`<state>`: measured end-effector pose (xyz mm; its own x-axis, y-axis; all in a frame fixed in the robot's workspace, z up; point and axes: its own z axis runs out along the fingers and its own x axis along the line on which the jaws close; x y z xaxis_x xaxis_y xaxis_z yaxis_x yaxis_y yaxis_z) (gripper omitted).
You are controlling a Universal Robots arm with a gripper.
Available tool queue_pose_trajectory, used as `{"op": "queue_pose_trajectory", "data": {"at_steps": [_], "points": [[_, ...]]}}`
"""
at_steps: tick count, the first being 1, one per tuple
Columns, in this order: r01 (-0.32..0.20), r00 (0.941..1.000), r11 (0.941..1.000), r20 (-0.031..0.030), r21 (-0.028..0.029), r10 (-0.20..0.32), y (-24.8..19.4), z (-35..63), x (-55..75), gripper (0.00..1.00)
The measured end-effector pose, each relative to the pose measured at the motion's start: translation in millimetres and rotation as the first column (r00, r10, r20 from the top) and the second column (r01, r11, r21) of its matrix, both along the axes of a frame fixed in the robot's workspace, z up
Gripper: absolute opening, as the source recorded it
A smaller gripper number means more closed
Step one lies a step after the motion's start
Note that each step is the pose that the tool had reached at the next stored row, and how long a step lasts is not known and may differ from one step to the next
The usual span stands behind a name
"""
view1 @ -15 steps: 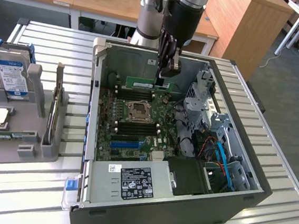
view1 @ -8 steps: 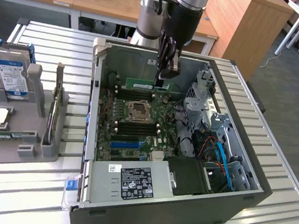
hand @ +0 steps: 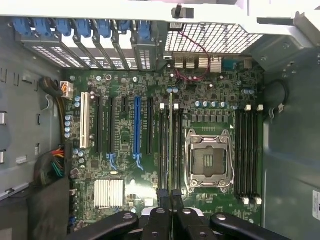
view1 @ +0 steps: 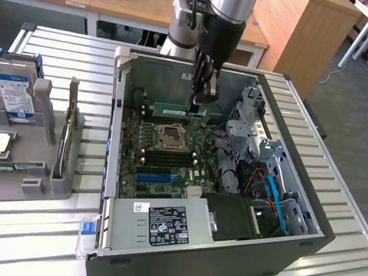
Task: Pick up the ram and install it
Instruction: 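Insert the ram into the slot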
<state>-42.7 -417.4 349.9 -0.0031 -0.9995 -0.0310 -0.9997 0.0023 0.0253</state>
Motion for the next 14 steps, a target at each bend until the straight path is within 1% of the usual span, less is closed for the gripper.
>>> {"op": "queue_pose_trajectory", "data": {"at_steps": [7,14], "points": [[0.004,1.0000,1.0000,0.0000,0.0000,-0.004,0.0,-10.9,0.0,0.12],[0.019,0.9998,0.9998,0.0000,0.0000,-0.019,0.0,-17.9,0.0,0.12]]}}
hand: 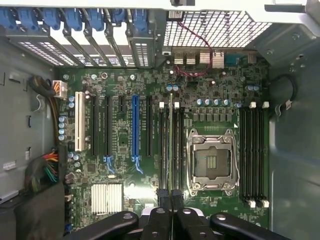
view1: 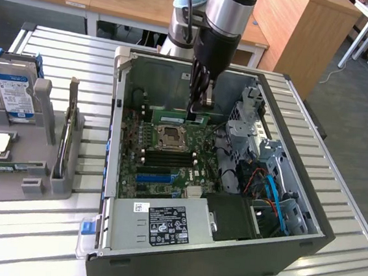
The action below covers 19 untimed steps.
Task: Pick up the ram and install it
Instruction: 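Insert the ram into the slot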
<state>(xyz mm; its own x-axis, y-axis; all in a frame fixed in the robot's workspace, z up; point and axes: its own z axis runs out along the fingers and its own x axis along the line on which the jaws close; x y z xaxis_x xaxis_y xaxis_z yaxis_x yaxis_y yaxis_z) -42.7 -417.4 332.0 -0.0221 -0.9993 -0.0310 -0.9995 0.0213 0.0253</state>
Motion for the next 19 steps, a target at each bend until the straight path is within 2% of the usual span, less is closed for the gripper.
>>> {"op": "queue_pose_trajectory", "data": {"at_steps": [4,6,19], "points": [[0.008,1.0000,1.0000,-0.0001,-0.0002,-0.008,0.0,-3.9,0.0,0.12],[0.008,1.0000,1.0000,0.0001,0.0000,-0.008,0.0,-4.0,3.9,0.12],[0.008,1.0000,1.0000,0.0000,-0.0004,-0.008,0.0,-9.7,3.9,0.12]]}}
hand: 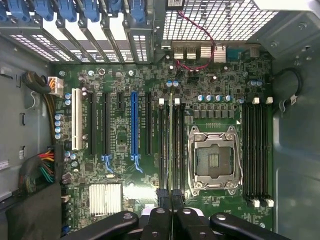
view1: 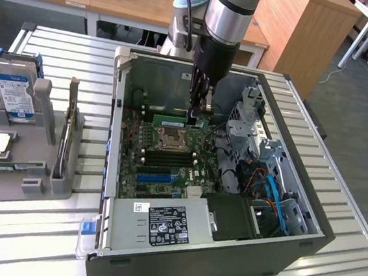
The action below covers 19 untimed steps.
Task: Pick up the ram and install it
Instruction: 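Insert the ram into the slot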
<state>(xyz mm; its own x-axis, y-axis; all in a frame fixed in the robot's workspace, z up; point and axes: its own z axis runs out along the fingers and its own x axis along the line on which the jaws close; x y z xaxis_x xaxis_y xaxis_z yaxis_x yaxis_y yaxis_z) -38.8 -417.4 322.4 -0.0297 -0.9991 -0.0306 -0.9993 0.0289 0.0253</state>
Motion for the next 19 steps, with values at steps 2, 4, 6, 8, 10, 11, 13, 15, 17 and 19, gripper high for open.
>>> {"op": "queue_pose_trajectory", "data": {"at_steps": [2,4,6,8,10,11,13,15,17,19], "points": [[0.000,1.0000,1.0000,0.0001,0.0003,0.000,0.0,-0.1,0.0,0.12],[0.000,1.0000,1.0000,0.0002,0.0004,0.000,0.0,-0.4,0.0,0.12],[0.000,1.0000,1.0000,0.0003,0.0006,0.000,0.0,-1.5,0.0,0.12],[0.000,1.0000,1.0000,0.0001,0.0002,0.000,0.0,-1.5,0.0,0.12],[0.000,1.0000,1.0000,0.0001,0.0003,0.000,0.0,-1.6,0.0,0.12],[0.000,1.0000,1.0000,0.0001,0.0003,0.000,0.0,-1.6,0.0,0.12],[0.000,1.0000,1.0000,0.0001,0.0003,0.000,0.0,-1.6,0.0,0.12],[0.000,1.0000,1.0000,0.0003,0.0007,0.000,0.1,-2.2,0.0,0.12],[0.000,1.0000,1.0000,0.0002,0.0005,0.000,0.0,-3.2,0.0,0.12],[0.000,1.0000,1.0000,0.0002,0.0004,0.000,0.0,-4.4,0.0,0.12]]}}
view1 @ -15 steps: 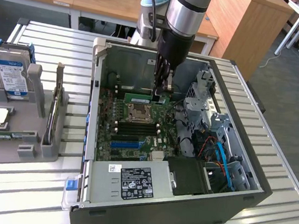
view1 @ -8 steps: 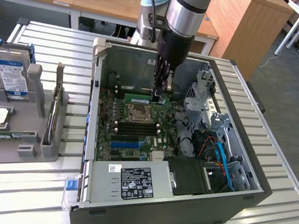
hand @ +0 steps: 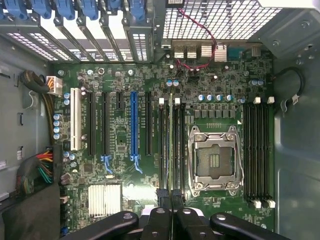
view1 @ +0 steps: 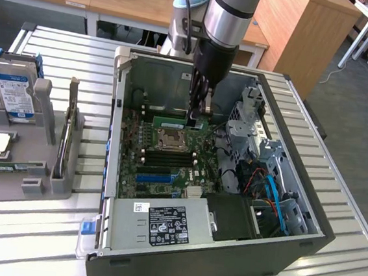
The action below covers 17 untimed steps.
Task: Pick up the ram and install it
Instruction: 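Insert the ram into the slot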
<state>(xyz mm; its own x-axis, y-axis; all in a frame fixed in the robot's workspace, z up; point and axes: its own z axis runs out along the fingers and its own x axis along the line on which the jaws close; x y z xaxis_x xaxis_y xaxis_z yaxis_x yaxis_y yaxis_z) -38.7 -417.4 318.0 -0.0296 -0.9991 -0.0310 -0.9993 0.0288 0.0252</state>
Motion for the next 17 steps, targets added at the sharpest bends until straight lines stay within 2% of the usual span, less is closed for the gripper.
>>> {"op": "queue_pose_trajectory", "data": {"at_steps": [8,17], "points": [[0.000,1.0000,1.0000,0.0000,0.0001,0.000,0.0,-1.2,0.0,0.12],[0.000,1.0000,1.0000,0.0000,-0.0001,0.000,0.0,-6.8,0.0,0.12]]}}
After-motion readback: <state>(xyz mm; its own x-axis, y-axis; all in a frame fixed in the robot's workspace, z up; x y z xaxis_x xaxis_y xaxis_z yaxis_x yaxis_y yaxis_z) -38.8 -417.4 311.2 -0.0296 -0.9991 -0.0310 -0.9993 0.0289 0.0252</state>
